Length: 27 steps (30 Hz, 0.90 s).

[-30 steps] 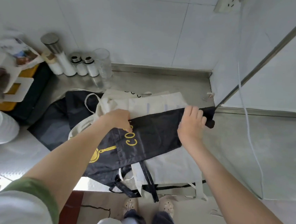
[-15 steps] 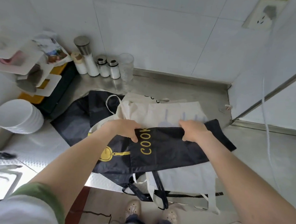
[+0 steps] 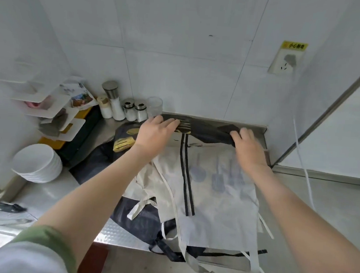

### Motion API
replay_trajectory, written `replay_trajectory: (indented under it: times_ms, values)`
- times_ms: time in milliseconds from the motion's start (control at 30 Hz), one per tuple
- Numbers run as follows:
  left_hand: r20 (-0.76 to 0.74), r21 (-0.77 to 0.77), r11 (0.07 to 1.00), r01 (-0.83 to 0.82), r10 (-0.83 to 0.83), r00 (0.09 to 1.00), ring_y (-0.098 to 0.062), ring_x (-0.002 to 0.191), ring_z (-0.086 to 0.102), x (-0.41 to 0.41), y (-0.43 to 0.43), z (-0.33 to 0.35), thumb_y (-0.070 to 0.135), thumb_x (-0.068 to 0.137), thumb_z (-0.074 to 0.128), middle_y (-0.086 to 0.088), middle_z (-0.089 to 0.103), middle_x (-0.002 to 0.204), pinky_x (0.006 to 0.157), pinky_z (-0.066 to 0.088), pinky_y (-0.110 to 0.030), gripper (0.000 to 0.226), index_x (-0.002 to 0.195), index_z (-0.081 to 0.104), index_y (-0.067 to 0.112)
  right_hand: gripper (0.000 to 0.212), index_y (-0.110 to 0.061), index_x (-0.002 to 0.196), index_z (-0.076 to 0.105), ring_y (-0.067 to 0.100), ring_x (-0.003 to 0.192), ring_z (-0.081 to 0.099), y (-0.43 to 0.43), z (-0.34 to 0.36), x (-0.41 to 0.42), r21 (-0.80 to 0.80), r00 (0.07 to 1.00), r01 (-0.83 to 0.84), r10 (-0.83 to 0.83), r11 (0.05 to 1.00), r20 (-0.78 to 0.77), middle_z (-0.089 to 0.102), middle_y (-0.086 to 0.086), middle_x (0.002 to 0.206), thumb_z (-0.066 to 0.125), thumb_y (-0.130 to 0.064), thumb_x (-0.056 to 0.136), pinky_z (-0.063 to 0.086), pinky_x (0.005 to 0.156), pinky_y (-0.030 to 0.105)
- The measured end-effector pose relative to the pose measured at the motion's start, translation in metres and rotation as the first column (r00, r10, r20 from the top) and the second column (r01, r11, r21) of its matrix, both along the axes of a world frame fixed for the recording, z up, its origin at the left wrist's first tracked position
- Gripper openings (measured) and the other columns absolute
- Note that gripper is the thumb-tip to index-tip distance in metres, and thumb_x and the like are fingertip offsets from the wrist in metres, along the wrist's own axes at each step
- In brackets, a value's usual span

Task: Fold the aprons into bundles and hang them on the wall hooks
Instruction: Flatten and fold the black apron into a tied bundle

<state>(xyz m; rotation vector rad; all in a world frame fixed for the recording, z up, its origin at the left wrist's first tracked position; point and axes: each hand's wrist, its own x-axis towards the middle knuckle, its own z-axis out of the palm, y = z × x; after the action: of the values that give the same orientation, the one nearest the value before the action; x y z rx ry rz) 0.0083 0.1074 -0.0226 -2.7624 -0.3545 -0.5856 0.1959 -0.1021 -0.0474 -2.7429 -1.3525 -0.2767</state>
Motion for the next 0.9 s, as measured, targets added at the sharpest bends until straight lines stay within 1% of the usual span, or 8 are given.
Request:
replay_trajectory:
  times_ms: [67, 167, 267, 367, 467, 667, 800, 900]
  values:
    - [-0.045, 0.068, 0.994, 0.085, -0.082, 0.996, -0.03, 0.078, 0.066, -0.01, 0.001, -0.005, -0.005, 0.056, 0.082, -0.012, 0.071, 0.108, 0.068, 0.054, -0.035, 0.061, 0.115, 0.068, 0.005, 0.076, -0.008, 0.145, 0.035, 0.034, 0.127, 0.034, -0.004, -0.001, -0.001, -0.05, 0.999, -0.032, 0.033, 0.998, 0.011, 0.037, 0.018, 0.141, 0.051, 0.018, 0.076, 0.037, 0.094, 0.041]
    - [-0.328, 0.053, 0.997, 0.06, -0.04, 0.944, -0.027, 0.116, 0.054, -0.027, -0.006, -0.031, 0.003, 0.077, 0.071, -0.01, 0.049, 0.14, 0.096, 0.045, -0.035, 0.071, 0.142, 0.044, 0.012, 0.102, -0.023, 0.154, 0.005, 0.023, 0.146, 0.012, -0.014, -0.025, -0.011, -0.215, 0.987, -0.137, 0.115, 0.967, -0.113, 0.009, 0.005, 0.16, 0.051, 0.02, 0.075, 0.026, 0.109, 0.033]
    - [-0.613, -0.005, 0.999, -0.034, 0.024, 0.79, -0.025, 0.134, 0.032, -0.041, -0.012, -0.061, 0.006, 0.092, 0.051, -0.008, 0.014, 0.158, 0.105, 0.033, -0.033, 0.079, 0.154, 0.006, 0.023, 0.096, -0.028, 0.153, -0.004, 0.014, 0.148, 0.001, -0.025, -0.057, -0.028, -0.324, 0.958, -0.213, 0.132, 0.922, -0.255, 0.0, -0.003, 0.162, 0.041, 0.02, 0.083, 0.017, 0.115, 0.027]
    - [-0.714, -0.04, 0.995, -0.093, 0.036, 0.699, -0.026, 0.135, 0.03, -0.049, -0.017, -0.087, 0.006, 0.095, 0.048, -0.006, 0.003, 0.161, 0.105, 0.034, -0.034, 0.084, 0.153, -0.007, 0.031, 0.085, -0.025, 0.154, -0.002, 0.012, 0.148, 0.006, -0.036, -0.086, -0.042, -0.369, 0.954, -0.169, 0.057, 0.914, -0.295, 0.006, -0.003, 0.161, 0.038, 0.013, 0.089, 0.013, 0.115, 0.023]
    - [-0.72, -0.032, 0.994, -0.104, 0.049, 0.692, -0.025, 0.137, 0.027, -0.051, -0.017, -0.102, 0.012, 0.095, 0.046, -0.007, 0.007, 0.161, 0.109, 0.029, -0.034, 0.079, 0.154, -0.005, 0.028, 0.077, -0.021, 0.154, 0.003, 0.016, 0.146, 0.014, -0.041, -0.102, -0.043, -0.375, 0.965, -0.032, -0.068, 0.926, -0.252, 0.016, 0.0, 0.159, 0.04, 0.005, 0.092, 0.015, 0.116, 0.026]
    - [-0.717, -0.136, 0.988, -0.075, -0.046, 0.696, -0.022, 0.149, -0.008, -0.037, -0.032, -0.111, 0.007, 0.091, 0.046, -0.005, -0.011, 0.162, 0.121, 0.0, -0.041, 0.086, 0.154, -0.01, 0.024, 0.079, -0.019, 0.154, 0.006, 0.019, 0.146, 0.015, -0.052, -0.111, -0.036, -0.348, 0.968, 0.082, -0.158, 0.934, -0.196, 0.016, 0.002, 0.159, 0.048, 0.002, 0.09, 0.012, 0.117, 0.03]
    - [-0.76, -0.245, 0.961, -0.125, -0.11, 0.641, -0.019, 0.148, 0.009, -0.026, -0.036, -0.11, 0.015, 0.093, 0.045, 0.0, 0.008, 0.162, 0.12, 0.011, -0.035, 0.075, 0.155, 0.004, 0.028, 0.071, -0.015, 0.149, 0.025, 0.024, 0.13, 0.034, -0.066, -0.11, -0.029, -0.252, 0.968, 0.213, -0.24, 0.944, -0.08, 0.036, 0.006, 0.146, 0.052, 0.001, 0.085, 0.026, 0.107, 0.032]
    - [-0.706, -0.324, 0.926, -0.193, -0.101, 0.701, -0.02, 0.139, 0.028, -0.02, -0.039, -0.107, 0.045, 0.092, 0.046, 0.002, 0.03, 0.151, 0.115, 0.021, -0.034, 0.063, 0.15, 0.026, 0.031, 0.057, -0.01, 0.132, 0.044, 0.029, 0.108, 0.044, -0.077, -0.101, -0.03, 0.067, 0.872, 0.476, -0.46, 0.877, -0.168, 0.049, 0.011, 0.121, 0.06, -0.002, 0.078, 0.034, 0.088, 0.036]
